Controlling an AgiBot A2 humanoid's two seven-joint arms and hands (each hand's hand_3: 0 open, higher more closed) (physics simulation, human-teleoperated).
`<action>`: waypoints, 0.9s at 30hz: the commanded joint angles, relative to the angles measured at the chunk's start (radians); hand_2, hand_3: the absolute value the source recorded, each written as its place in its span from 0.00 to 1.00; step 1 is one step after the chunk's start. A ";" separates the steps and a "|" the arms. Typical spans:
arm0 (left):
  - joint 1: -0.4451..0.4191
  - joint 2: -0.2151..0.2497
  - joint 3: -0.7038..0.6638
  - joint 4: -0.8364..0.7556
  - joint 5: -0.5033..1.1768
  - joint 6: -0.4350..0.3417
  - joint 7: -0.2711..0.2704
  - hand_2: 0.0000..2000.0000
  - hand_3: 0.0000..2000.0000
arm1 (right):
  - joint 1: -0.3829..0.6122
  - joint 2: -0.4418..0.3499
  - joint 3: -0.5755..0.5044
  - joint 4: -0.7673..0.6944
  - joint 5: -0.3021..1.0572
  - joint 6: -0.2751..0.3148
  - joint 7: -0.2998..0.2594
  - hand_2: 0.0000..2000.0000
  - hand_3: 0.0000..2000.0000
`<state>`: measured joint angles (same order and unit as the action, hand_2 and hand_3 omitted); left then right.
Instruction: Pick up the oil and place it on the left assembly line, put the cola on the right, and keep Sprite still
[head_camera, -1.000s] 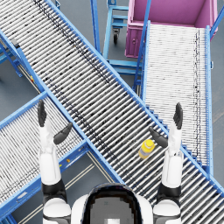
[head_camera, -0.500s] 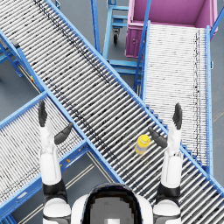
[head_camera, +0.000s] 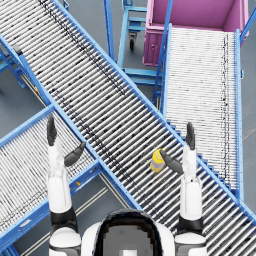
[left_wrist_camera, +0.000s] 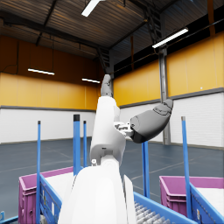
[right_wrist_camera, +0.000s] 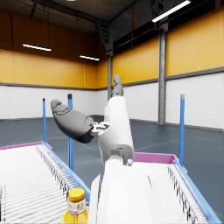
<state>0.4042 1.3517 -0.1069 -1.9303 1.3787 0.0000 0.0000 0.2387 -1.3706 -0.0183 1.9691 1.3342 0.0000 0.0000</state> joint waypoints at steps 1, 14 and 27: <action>0.002 0.000 0.002 -0.005 0.000 0.000 0.000 0.00 0.00 | -0.056 0.009 0.064 -0.033 0.000 0.000 0.000 0.00 0.00; 0.025 0.009 0.040 0.036 0.000 0.000 0.000 0.00 0.00 | -0.115 0.005 0.185 -0.286 0.000 0.000 0.000 0.00 0.00; 0.015 0.021 0.035 0.055 0.000 0.000 0.000 0.00 0.00 | 0.045 -0.078 0.266 -0.664 0.000 0.000 0.000 0.00 0.00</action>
<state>0.4187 1.3736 -0.0715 -1.8727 1.3786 0.0000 0.0000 0.2126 -1.4240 0.2330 1.3916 1.3341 0.0000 0.0000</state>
